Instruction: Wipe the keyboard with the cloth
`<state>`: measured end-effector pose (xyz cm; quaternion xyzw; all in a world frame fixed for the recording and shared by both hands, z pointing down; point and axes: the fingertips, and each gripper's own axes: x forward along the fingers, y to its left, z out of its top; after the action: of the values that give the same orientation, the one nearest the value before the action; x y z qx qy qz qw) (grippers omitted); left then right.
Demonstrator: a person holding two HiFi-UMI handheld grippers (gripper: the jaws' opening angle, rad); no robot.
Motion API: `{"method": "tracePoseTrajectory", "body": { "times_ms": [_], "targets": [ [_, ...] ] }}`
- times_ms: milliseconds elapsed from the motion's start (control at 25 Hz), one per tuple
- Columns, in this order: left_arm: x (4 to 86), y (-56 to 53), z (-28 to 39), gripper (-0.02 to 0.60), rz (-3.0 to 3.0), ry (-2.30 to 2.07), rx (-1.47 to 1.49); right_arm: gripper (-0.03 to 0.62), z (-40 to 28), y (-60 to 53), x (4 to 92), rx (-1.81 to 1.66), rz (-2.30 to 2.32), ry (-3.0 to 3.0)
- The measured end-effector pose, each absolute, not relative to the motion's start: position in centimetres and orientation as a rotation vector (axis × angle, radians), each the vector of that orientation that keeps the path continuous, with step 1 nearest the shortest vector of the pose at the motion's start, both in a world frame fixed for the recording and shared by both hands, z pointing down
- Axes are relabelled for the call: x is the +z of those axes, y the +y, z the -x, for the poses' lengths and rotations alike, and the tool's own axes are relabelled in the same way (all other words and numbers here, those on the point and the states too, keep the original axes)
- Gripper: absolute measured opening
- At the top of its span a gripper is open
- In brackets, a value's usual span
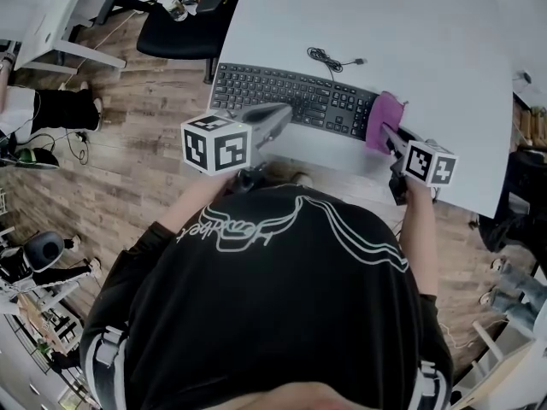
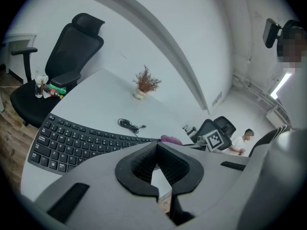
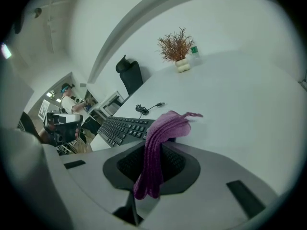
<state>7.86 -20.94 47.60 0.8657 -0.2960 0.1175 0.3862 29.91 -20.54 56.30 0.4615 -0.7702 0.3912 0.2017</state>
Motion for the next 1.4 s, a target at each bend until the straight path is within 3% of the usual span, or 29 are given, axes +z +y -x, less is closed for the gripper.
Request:
{"method": "tracePoseTrajectory", "body": {
  "times_ms": [480, 880, 1400],
  "targets": [
    [47.8, -20.9, -5.6, 0.005, -2.184, -0.801, 0.290, 0.048, -20.2, -24.2, 48.6, 1.126, -1.147, -2.549],
    [47.8, -22.6, -3.8, 0.005, -2.170, -0.842, 0.252, 0.048, -11.1, -25.4, 52.4, 1.136, -0.956, -2.493],
    [47.2, -23.4, -3.4, 0.005, -2.177, -0.854, 0.237, 0.048, -10.4, -25.8, 56.3, 1.112, -0.996, -2.314]
  ]
}}
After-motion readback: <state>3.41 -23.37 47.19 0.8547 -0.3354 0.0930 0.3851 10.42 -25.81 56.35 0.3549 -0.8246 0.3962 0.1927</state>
